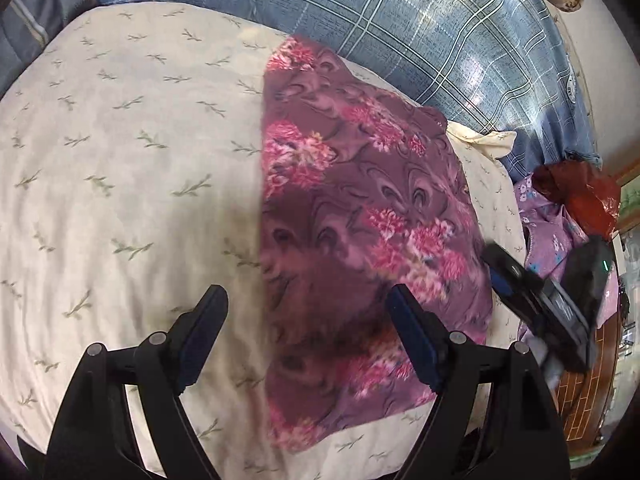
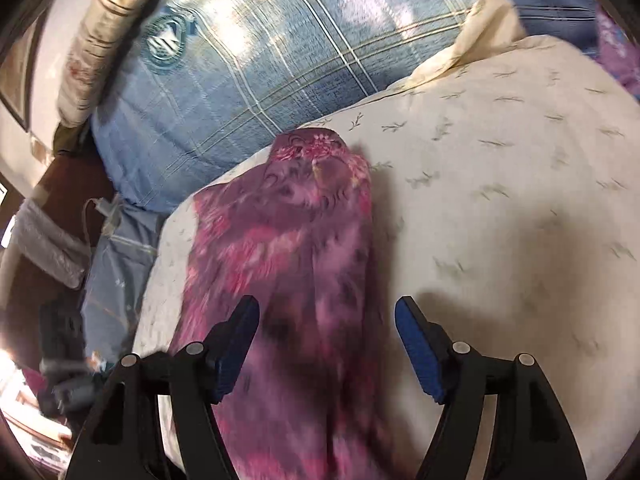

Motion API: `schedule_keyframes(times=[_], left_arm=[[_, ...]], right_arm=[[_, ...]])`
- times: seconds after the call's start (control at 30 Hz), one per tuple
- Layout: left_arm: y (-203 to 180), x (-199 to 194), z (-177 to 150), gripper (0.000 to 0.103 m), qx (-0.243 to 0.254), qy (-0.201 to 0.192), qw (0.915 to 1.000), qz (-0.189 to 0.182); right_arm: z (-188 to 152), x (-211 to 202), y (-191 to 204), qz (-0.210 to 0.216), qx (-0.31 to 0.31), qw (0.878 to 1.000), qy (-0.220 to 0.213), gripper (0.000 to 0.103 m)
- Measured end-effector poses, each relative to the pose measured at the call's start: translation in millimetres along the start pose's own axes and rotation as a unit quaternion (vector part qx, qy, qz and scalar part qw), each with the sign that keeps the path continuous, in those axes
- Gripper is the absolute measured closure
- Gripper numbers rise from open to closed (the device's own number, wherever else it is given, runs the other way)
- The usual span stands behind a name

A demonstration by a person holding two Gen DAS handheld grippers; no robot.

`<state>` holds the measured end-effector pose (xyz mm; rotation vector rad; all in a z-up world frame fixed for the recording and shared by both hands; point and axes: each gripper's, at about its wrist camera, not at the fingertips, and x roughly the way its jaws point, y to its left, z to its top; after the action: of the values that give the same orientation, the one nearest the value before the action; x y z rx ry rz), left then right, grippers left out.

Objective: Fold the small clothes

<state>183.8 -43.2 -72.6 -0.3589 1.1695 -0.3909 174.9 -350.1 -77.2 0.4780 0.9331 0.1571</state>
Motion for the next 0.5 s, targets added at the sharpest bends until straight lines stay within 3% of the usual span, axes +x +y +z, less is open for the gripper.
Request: schedule_keyframes(times=[0.03, 0.07, 0.1, 0.2, 0.27, 0.33, 0.4, 0.5], left_arm=[[-3, 1, 2, 0.02, 0.003, -0.001, 1.0, 0.002], [-5, 0, 3, 0.02, 0.005, -0.001, 1.0, 0.0], [-6, -2, 4, 0.02, 0.008, -0.004, 0.9999, -0.008], [-12, -3, 4, 0.02, 0.03, -0.023, 0.9993, 0.005], [-14, 9, 4, 0.02, 0.041, -0.016, 0.9986, 0.029], [-12, 15, 4, 0.02, 0.035, -0.001, 0.9991, 0.023], [-8, 3, 5, 0.02, 0.034, -0.012, 0.9993, 0.011], [-9, -12, 20, 0.02, 0.036, -0.041, 0.9984, 0.011]], right_arm=[[8, 9, 1, -0.006, 0.002, 1.0, 0.008, 0.038], [12, 12, 6, 0.009, -0.006, 1.0, 0.009, 0.08], [19, 10, 17, 0.005, -0.036, 0.999, 0.003, 0.092], [26, 2, 40, -0.012, -0.106, 0.994, -0.032, 0.091], [31, 25, 31, -0.04, -0.107, 0.993, 0.003, 0.09], [32, 43, 19, -0.055, -0.097, 0.993, 0.027, 0.079], [38, 31, 17, -0.035, -0.083, 0.996, 0.011, 0.072], [56, 6, 13, 0.002, -0.048, 0.998, -0.038, 0.072]])
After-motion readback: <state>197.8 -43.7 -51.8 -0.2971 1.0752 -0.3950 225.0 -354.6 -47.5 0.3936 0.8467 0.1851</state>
